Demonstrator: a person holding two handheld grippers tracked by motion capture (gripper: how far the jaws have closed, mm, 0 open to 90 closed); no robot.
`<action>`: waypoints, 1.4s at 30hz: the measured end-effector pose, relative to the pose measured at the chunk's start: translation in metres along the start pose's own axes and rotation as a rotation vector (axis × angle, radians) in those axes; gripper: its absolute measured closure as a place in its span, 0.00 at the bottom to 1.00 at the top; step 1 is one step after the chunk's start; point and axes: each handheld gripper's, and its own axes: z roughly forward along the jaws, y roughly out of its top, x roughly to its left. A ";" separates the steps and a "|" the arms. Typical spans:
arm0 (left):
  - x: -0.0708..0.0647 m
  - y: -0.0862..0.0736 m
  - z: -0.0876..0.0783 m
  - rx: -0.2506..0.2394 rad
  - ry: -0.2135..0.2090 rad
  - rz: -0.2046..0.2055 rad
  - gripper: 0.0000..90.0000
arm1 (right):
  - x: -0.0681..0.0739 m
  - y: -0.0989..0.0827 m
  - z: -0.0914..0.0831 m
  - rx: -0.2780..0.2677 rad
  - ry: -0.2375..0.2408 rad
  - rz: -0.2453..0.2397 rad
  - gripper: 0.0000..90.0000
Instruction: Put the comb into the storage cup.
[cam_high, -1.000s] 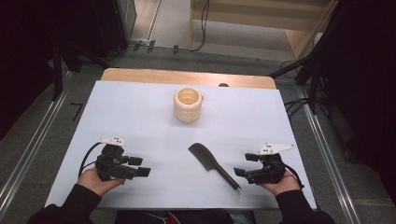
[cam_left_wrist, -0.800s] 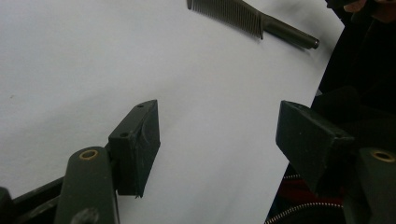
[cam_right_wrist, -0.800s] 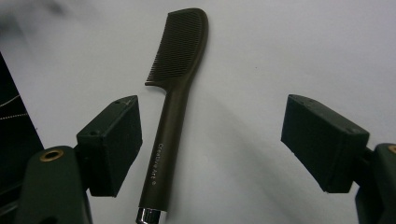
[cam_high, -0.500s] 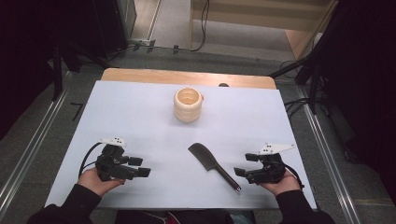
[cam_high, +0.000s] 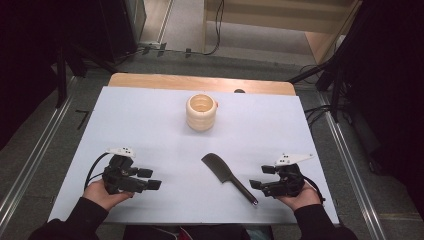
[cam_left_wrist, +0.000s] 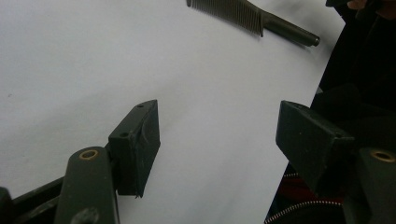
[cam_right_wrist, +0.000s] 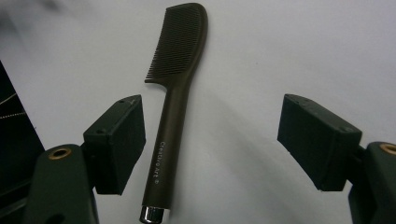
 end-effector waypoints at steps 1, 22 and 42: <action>0.000 0.000 0.000 0.000 0.000 0.000 0.34 | 0.001 0.001 0.001 0.006 0.001 -0.001 0.25; 0.000 0.000 0.001 0.005 0.000 0.001 0.34 | 0.024 0.008 0.020 0.216 -0.021 0.018 0.37; 0.000 0.000 0.001 0.009 0.010 -0.001 0.34 | 0.035 0.002 0.038 0.335 -0.004 0.004 0.60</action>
